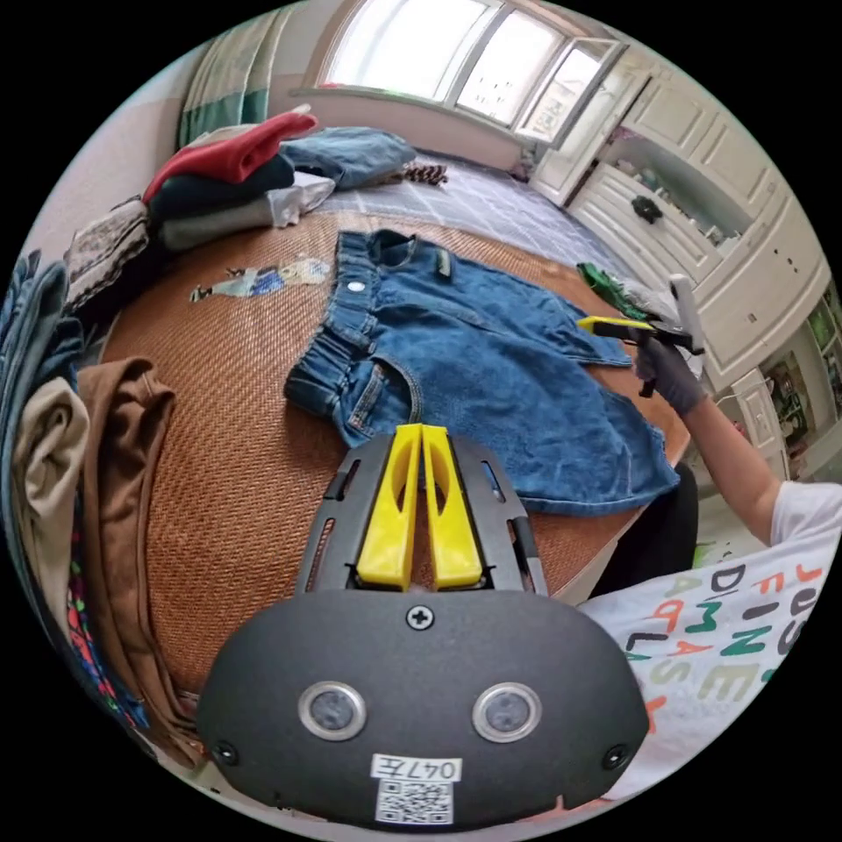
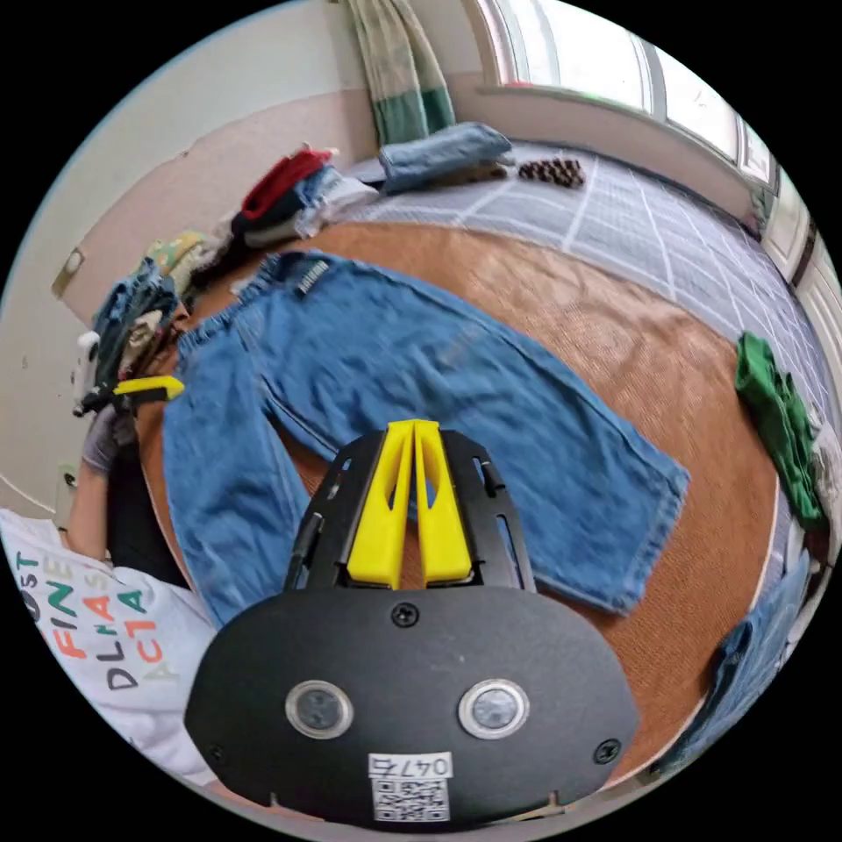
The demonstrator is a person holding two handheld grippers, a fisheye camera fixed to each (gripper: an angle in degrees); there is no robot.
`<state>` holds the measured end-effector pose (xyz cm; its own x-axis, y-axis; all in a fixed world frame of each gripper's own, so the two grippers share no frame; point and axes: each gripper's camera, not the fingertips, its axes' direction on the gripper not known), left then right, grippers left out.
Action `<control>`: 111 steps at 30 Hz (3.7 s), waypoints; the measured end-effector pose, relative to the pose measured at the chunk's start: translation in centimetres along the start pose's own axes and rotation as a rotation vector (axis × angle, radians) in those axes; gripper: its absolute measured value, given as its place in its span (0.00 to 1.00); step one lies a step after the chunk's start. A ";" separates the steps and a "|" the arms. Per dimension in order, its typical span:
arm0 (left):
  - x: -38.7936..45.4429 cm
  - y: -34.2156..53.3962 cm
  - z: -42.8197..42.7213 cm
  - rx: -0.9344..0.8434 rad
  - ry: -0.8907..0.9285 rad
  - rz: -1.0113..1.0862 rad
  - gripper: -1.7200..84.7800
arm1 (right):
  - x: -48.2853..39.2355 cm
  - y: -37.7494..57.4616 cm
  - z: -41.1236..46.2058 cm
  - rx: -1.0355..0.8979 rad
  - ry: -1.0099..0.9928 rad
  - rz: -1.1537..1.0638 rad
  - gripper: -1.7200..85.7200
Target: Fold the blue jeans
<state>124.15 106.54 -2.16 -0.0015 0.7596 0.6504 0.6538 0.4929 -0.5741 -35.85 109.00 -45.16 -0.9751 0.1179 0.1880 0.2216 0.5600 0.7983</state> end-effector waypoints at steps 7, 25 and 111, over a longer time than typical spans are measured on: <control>2.9 -1.8 -2.5 0.038 0.014 -0.029 0.01 | 11.3 11.0 -4.7 0.149 -0.036 0.353 0.01; 5.7 -15.8 13.8 -0.076 0.057 -0.079 0.01 | 12.9 16.8 -1.3 0.111 -0.004 0.502 0.01; -14.8 10.1 -3.3 0.163 0.117 -0.148 0.11 | -5.8 21.1 4.8 0.168 -0.439 -0.121 0.04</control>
<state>133.30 98.86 -15.92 0.0056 0.6247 0.7808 0.5218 0.6643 -0.5352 -25.54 124.12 -32.16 -0.9142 0.3586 -0.1886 0.1368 0.7114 0.6893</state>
